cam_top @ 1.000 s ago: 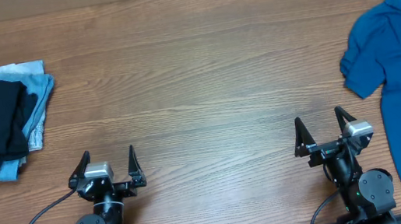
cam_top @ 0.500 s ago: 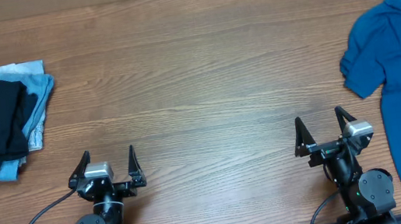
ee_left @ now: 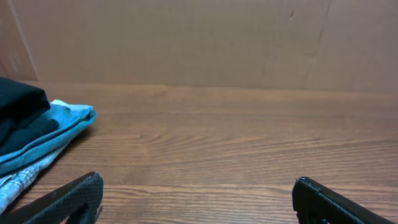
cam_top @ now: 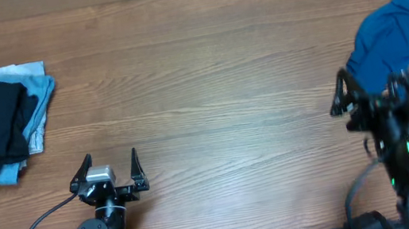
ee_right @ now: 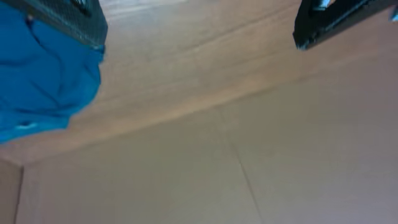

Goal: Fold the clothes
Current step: 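Reach the right gripper to the blue polo shirt and grasp it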

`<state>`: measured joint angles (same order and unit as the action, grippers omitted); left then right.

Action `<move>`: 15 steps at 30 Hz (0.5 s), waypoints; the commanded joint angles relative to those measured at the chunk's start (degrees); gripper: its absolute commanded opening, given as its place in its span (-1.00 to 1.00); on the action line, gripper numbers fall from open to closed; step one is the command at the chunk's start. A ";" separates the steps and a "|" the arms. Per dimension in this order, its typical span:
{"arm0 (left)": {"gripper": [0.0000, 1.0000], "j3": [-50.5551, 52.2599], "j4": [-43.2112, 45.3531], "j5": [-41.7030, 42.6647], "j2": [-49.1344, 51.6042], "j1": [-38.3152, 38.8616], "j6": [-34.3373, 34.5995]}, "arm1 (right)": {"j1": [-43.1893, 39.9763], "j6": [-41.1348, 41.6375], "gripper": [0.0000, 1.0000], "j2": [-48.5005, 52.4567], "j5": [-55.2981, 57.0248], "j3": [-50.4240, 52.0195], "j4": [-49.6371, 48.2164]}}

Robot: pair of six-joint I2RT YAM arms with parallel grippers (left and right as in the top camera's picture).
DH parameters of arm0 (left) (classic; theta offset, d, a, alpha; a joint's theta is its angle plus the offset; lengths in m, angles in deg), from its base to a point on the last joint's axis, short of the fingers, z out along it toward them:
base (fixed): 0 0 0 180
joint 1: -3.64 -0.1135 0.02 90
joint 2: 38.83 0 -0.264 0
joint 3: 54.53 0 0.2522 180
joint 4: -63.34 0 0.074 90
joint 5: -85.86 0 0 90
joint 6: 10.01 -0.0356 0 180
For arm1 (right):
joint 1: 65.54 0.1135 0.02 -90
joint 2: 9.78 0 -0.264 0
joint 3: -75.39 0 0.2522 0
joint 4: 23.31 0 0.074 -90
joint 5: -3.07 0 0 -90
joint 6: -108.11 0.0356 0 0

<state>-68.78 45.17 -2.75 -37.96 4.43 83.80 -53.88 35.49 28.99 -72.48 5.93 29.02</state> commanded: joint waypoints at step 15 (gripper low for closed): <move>1.00 0.22 0.00 -0.33 -0.61 0.33 -1.51 | -27.54 3.21 0.98 46.27 -14.19 -25.73 20.13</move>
<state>-68.78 45.24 -2.70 -38.07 4.43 83.80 -81.05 37.22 72.81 -85.68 -19.07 49.08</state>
